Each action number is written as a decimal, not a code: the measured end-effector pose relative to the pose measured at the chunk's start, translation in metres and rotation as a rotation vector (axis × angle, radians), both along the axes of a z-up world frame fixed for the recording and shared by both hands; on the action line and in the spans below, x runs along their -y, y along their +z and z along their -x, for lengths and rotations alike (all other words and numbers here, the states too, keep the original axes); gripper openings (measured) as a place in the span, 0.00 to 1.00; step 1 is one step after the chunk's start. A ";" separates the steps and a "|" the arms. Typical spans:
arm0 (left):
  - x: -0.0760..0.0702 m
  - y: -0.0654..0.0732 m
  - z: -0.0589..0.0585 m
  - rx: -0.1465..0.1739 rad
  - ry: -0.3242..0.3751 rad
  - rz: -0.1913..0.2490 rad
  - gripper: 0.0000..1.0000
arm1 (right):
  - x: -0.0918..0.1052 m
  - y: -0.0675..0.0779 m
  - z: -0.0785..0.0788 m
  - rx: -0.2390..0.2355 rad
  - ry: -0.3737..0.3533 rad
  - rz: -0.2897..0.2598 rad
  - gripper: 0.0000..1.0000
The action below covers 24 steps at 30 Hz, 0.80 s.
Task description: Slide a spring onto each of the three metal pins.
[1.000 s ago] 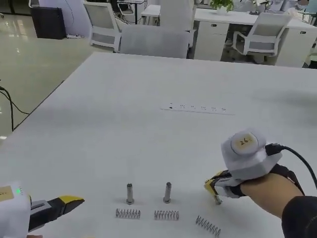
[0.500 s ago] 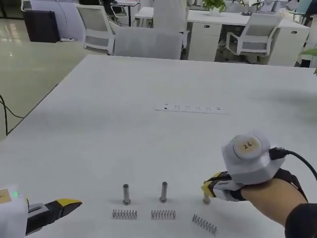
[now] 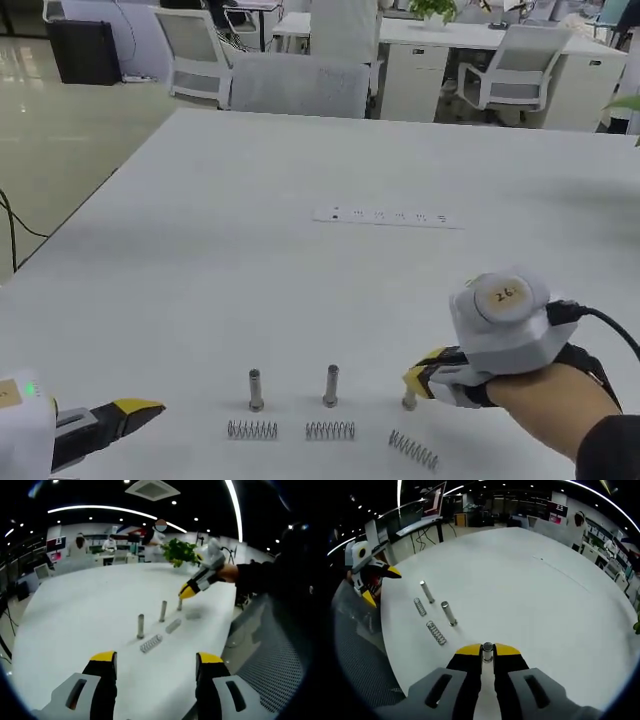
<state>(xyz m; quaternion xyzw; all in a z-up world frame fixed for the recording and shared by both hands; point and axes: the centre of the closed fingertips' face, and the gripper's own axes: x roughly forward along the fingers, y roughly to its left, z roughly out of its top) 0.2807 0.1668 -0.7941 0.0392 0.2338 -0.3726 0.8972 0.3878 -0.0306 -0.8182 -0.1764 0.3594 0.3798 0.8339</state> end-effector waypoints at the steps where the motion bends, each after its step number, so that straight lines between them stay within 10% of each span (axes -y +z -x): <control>1: 0.000 0.000 0.000 0.000 0.000 0.001 0.59 | 0.000 0.000 0.000 0.000 0.000 -0.001 0.05; 24: 0.001 -0.002 0.000 -0.007 -0.004 -0.005 0.59 | -0.002 0.001 0.003 0.012 0.023 -0.019 0.07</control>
